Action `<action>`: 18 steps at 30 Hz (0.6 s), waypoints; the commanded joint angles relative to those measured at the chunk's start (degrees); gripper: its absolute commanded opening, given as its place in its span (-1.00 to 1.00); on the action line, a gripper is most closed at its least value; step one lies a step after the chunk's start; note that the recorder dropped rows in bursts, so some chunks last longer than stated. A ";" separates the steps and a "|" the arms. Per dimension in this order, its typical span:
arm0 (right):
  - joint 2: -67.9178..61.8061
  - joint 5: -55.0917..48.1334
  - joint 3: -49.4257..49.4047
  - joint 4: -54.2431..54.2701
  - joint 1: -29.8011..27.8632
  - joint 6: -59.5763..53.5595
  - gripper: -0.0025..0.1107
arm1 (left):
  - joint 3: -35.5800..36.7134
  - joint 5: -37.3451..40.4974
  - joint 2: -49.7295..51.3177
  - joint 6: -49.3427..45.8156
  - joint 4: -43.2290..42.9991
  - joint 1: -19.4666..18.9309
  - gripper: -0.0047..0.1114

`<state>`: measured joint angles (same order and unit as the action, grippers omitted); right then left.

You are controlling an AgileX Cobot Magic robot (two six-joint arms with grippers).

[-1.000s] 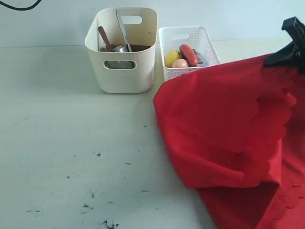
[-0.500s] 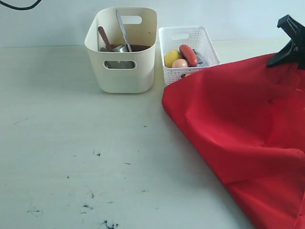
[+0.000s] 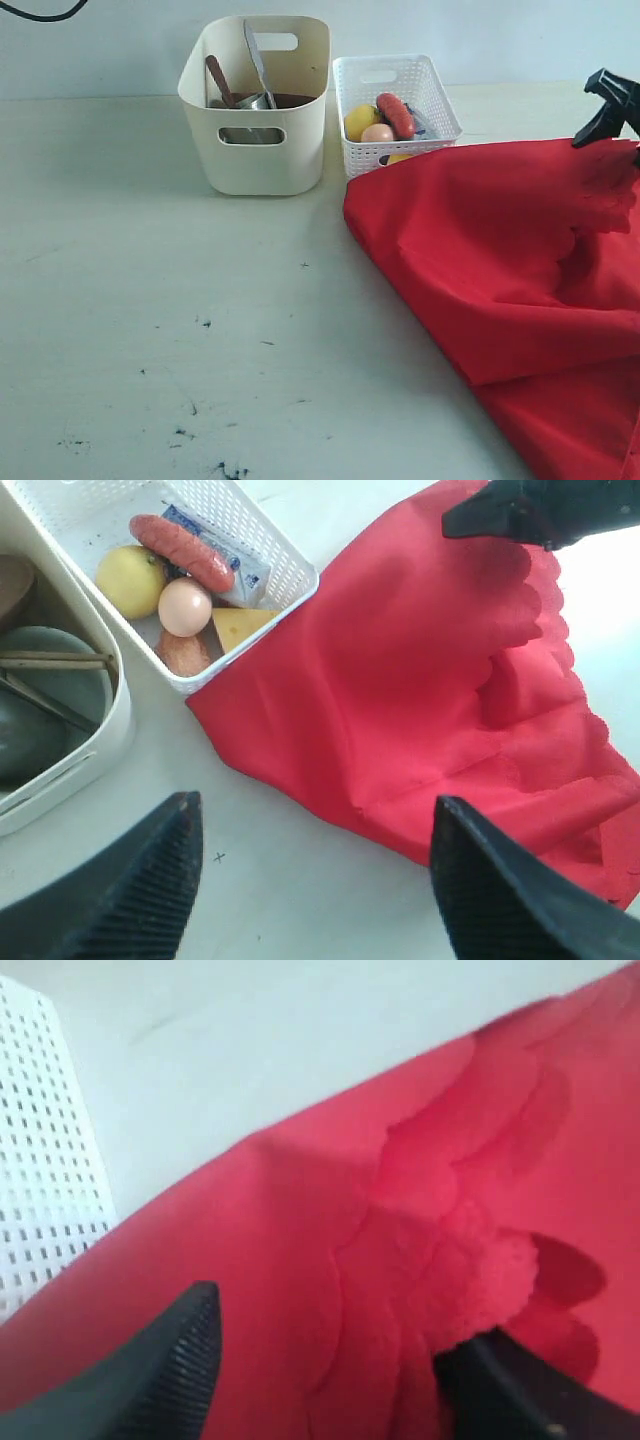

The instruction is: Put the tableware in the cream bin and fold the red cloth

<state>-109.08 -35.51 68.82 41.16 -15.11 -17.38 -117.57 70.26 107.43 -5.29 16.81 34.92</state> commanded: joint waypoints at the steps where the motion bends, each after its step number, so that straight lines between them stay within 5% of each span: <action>1: 5.48 -0.98 0.89 -1.47 -0.25 -0.10 0.08 | 0.04 -0.30 -0.68 0.10 -0.32 -0.29 0.17; 8: 17.51 -8.19 -2.40 -7.94 -0.25 1.59 0.06 | 0.04 -0.30 -0.68 0.10 -2.65 -0.29 0.17; 18: 24.29 -18.58 -21.77 -8.80 1.91 -2.12 0.11 | 0.04 -0.30 -2.87 0.39 -2.94 -1.19 0.17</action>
<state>-85.17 -53.63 50.21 33.39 -14.38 -18.69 -117.57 70.38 105.83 -5.29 14.26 34.13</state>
